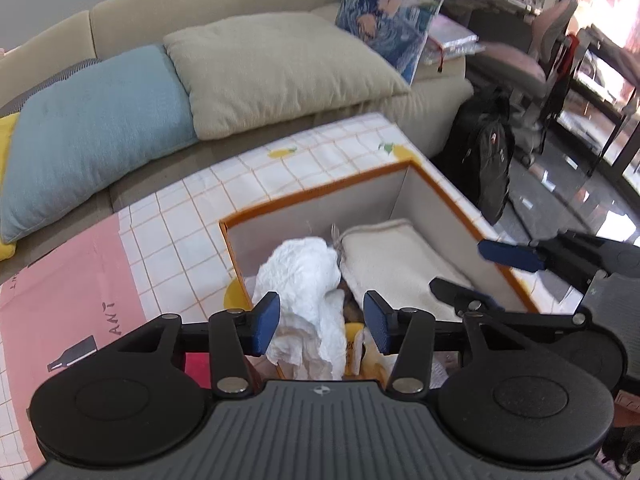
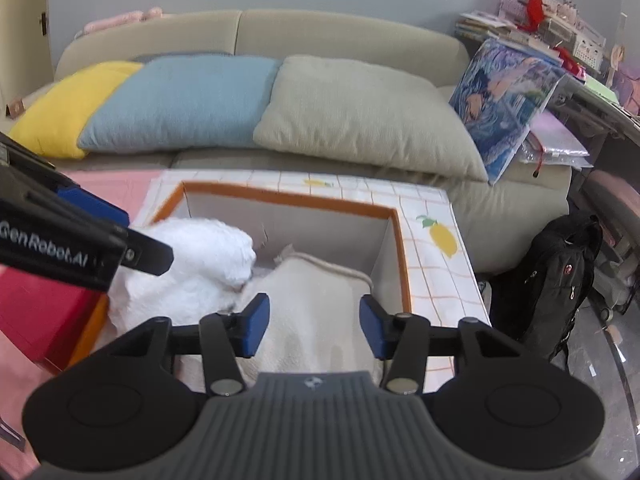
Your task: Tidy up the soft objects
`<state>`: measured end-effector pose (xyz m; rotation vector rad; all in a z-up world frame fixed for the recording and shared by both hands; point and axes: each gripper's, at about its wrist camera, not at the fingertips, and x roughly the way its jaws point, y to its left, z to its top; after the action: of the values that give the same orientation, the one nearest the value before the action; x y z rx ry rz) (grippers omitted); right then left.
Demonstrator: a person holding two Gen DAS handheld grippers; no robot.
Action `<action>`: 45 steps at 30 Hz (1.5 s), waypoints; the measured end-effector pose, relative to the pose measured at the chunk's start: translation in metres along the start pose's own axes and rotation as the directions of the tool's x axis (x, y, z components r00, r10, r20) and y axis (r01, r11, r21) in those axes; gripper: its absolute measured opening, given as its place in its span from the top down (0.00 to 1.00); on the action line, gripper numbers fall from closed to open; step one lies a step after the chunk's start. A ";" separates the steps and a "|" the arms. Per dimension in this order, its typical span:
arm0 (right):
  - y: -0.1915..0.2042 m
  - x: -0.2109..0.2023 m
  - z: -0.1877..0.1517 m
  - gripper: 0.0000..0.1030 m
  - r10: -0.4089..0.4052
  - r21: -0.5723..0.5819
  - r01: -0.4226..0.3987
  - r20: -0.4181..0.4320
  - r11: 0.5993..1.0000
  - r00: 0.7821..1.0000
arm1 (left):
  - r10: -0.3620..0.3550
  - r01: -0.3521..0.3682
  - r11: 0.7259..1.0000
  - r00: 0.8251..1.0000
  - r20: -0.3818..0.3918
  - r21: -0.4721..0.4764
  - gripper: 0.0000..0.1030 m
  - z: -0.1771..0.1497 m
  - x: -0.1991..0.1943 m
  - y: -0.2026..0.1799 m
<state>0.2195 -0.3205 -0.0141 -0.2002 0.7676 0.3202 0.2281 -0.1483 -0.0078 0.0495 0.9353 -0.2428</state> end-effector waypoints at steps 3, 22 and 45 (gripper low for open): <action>0.005 -0.007 0.007 0.53 0.089 0.032 -0.090 0.020 0.995 0.996 | 0.013 -0.011 0.999 0.999 0.052 -0.042 0.60 0.002 -0.015 0.010; 0.059 0.059 -0.001 0.83 0.190 0.126 -0.169 -0.185 0.978 0.964 | 0.076 -0.075 0.996 0.996 0.042 -0.044 0.64 -0.047 -0.025 0.039; 0.061 0.059 -0.009 0.81 0.208 0.149 -0.174 -0.260 0.973 0.943 | 0.056 -0.045 0.992 0.994 0.094 -0.118 0.64 -0.067 -0.066 0.058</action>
<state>0.2323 -0.2539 -0.0660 -0.0512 1.0829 0.4329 0.1511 -0.0699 0.0017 -0.0451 0.8483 -0.1425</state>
